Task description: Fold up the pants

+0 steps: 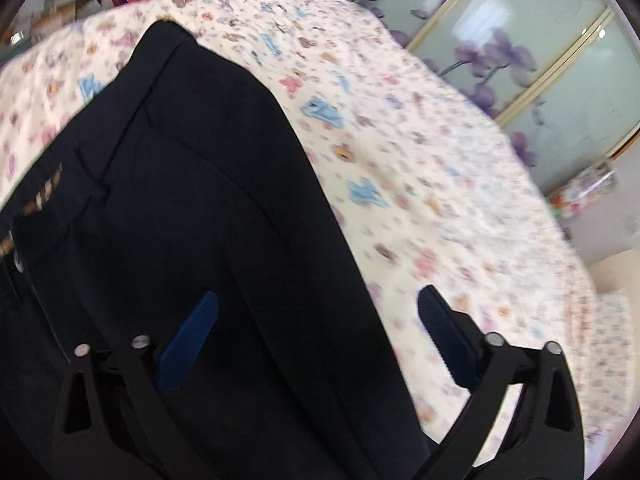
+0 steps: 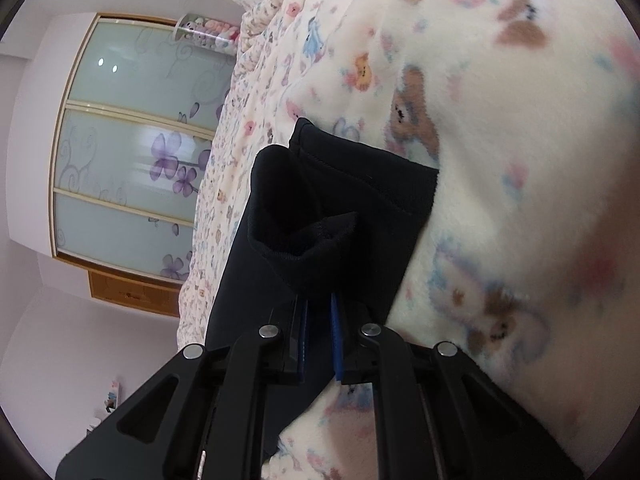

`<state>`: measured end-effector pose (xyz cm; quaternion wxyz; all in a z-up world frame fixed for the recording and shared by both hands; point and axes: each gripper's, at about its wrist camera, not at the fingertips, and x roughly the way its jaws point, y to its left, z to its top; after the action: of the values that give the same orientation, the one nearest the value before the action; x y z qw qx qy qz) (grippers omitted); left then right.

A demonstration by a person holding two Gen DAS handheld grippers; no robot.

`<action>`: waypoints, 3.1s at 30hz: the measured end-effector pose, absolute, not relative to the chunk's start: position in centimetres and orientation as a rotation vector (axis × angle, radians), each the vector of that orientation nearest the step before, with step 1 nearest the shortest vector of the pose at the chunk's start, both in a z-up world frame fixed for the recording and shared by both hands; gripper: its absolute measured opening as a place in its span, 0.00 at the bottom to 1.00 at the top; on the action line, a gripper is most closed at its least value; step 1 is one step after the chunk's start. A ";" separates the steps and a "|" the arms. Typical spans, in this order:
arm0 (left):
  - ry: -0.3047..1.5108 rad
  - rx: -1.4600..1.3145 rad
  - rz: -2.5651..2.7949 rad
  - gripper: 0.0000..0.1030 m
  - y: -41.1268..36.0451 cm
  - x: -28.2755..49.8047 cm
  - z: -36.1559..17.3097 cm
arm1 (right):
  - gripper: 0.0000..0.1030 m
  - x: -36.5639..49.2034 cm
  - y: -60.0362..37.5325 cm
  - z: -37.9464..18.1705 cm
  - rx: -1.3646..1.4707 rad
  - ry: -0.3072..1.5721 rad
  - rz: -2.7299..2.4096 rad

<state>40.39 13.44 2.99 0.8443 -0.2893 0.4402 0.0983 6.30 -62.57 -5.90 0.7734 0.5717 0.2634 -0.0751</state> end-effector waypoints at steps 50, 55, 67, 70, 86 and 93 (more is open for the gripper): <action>0.537 -0.942 0.095 0.35 23.6 8.7 -2.7 | 0.09 3.5 -62.6 -2.4 1.155 0.379 -0.239; 0.518 -1.051 0.014 0.38 25.0 9.5 -2.9 | 0.09 3.3 -62.7 -3.2 1.172 0.408 -0.244; 0.491 -0.955 0.102 0.05 23.7 6.8 -1.3 | 0.09 2.7 -62.0 -1.7 1.121 0.353 -0.217; 0.585 -1.022 0.155 0.09 24.2 7.6 -3.6 | 0.09 2.9 -62.4 -2.9 1.158 0.411 -0.266; 0.198 -0.742 0.259 0.65 21.4 2.7 2.6 | 0.09 1.7 -61.6 -2.5 1.168 0.389 -0.310; 0.373 -0.720 -0.021 0.74 17.7 7.2 1.8 | 0.09 1.3 -61.2 -3.8 1.198 0.443 -0.387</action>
<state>7.23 17.72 1.84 0.9188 -0.3504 0.1816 -0.0103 1.35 -61.21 -3.82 0.7854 0.5557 0.2053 -0.1796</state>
